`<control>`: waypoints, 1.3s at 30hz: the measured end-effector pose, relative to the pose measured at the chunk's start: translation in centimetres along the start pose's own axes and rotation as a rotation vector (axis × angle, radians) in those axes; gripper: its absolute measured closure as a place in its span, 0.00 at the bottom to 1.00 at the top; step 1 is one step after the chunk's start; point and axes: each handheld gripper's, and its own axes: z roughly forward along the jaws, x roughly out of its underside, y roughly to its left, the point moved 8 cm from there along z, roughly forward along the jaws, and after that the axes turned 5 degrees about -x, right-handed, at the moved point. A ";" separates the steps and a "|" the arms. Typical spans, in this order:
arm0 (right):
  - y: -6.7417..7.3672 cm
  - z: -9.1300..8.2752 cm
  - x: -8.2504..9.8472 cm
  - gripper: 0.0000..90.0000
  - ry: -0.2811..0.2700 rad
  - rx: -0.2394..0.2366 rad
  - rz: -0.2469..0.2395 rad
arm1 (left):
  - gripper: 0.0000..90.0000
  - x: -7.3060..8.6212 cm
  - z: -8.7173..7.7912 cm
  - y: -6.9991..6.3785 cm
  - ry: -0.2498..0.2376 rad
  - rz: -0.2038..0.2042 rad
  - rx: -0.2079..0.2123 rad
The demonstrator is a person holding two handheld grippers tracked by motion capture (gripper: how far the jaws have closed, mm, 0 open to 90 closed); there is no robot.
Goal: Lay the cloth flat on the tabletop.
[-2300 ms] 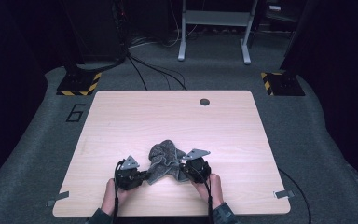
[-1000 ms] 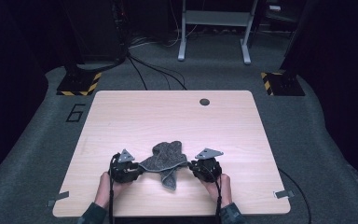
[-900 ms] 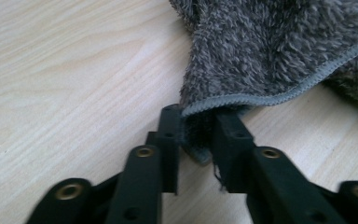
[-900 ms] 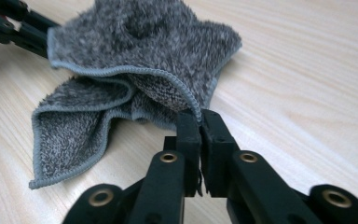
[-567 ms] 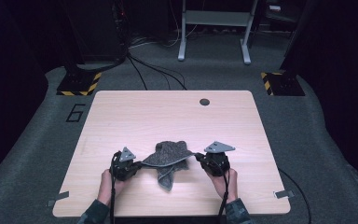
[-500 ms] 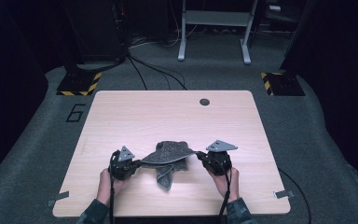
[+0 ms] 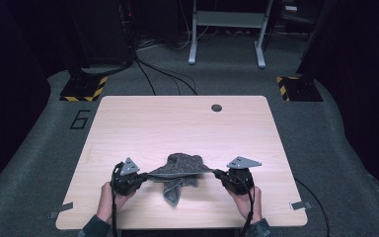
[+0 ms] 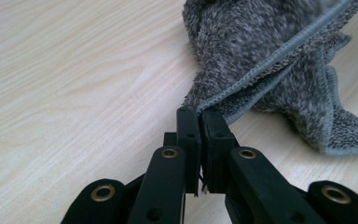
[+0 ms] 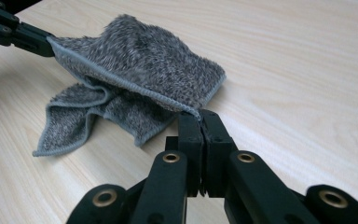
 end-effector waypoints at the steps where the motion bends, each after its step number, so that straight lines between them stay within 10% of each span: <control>1: -0.1 0.0 0.2 0.98 0.002 0.000 0.004 | 0.97 -0.1 0.2 0.3 -0.003 0.003 -0.004; 7: -2.9 2.2 -2.6 0.99 0.042 0.013 -0.015 | 0.98 -3.4 2.6 3.8 0.020 0.019 -0.043; 11: -7.1 4.4 -9.8 0.99 0.045 0.088 -0.058 | 0.98 -11.1 4.3 8.8 -0.013 0.038 -0.161; 15: -8.9 2.4 -18.7 0.99 -0.087 0.163 -0.081 | 0.98 -19.4 0.1 10.9 -0.183 0.058 -0.258; 18: -7.2 -1.0 -21.7 0.99 -0.184 0.177 -0.156 | 0.98 -21.0 -3.8 9.6 -0.275 0.149 -0.310; 21: -5.3 -3.1 -20.7 0.99 -0.223 0.159 -0.204 | 0.98 -19.0 -5.3 7.7 -0.308 0.206 -0.312; 26: -3.2 -2.4 -13.1 0.98 -0.138 0.111 -0.232 | 0.98 -11.8 -3.3 4.3 -0.207 0.287 -0.283; 32: -2.3 1.2 -1.9 0.96 0.038 0.038 -0.115 | 0.96 -3.1 0.6 0.8 -0.051 0.225 -0.100; 39: -1.5 1.3 3.5 0.67 0.103 -0.032 -0.030 | 0.66 1.6 0.7 -0.7 0.078 0.105 0.078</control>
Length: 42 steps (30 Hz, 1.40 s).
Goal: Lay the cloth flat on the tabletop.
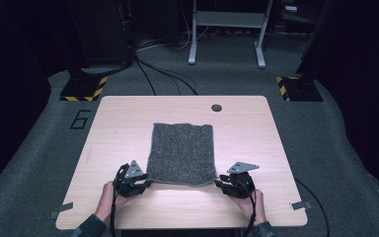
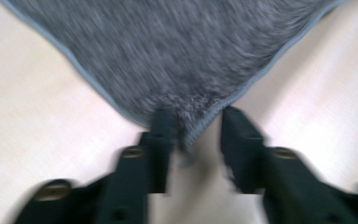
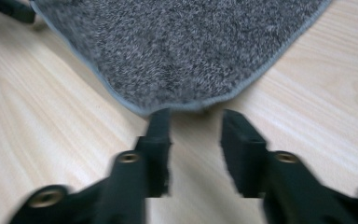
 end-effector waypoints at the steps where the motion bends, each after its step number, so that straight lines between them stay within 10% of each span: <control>1: -0.1 -0.3 0.2 0.57 0.002 0.002 0.008 | 0.57 0.3 -0.4 -0.1 0.012 -0.014 0.010; 7: -1.8 -1.3 -1.3 0.26 -0.056 0.012 0.065 | 0.34 -0.6 -2.5 2.5 -0.044 -0.052 -0.052; 14: -3.6 1.9 -3.9 0.16 -0.027 0.099 0.065 | 0.28 -3.2 0.5 5.8 -0.056 -0.072 -0.148; 25: -5.7 7.3 -3.7 0.00 0.097 0.180 0.094 | 0.17 -3.2 4.6 5.7 0.008 -0.062 -0.160; 42: -6.0 6.5 -1.9 0.00 0.116 0.225 0.084 | 0.17 -1.9 4.1 3.6 0.011 -0.018 -0.202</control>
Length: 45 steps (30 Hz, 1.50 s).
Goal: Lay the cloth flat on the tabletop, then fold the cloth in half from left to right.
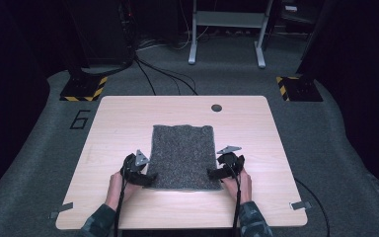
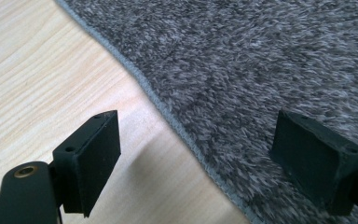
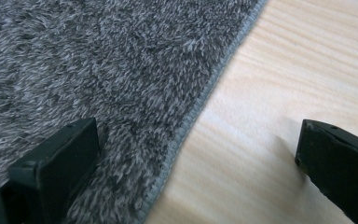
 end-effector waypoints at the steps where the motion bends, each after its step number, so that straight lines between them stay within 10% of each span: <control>1: 0.0 -0.1 0.1 0.00 -0.005 0.001 -0.002 | 0.17 0.0 0.0 -0.1 -0.006 -0.004 -0.002; 21: -0.1 -1.3 1.6 0.00 -0.023 -0.002 -0.003 | 0.17 0.9 -1.2 -1.8 0.007 -0.029 0.018; 36: -0.1 -2.0 1.3 0.00 -0.065 -0.034 0.019 | 0.06 0.0 -2.5 -0.2 -0.019 -0.105 0.037; 45: 5.0 -4.0 -1.5 0.00 -0.113 -0.105 -0.081 | 0.07 -2.3 -1.9 3.3 -0.044 -0.163 0.068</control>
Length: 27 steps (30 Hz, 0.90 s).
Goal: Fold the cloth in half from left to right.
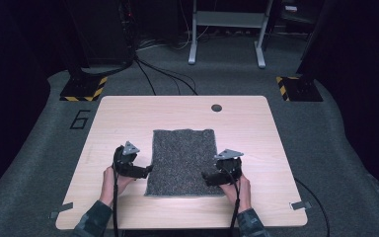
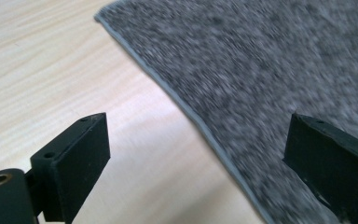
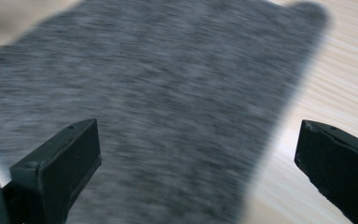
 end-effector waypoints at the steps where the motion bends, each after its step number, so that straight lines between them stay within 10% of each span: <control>1: 0.7 0.2 -0.2 0.00 0.000 -0.018 -0.015 | 0.06 0.0 0.0 0.0 0.000 0.000 0.000; 10: 7.9 2.7 -1.6 0.03 0.014 -0.141 -0.120 | 0.05 -2.4 2.9 2.7 0.008 -0.025 -0.011; 27: 16.4 7.1 -3.1 0.15 0.067 -0.278 -0.263 | 0.11 -5.4 7.8 5.2 0.031 -0.106 0.005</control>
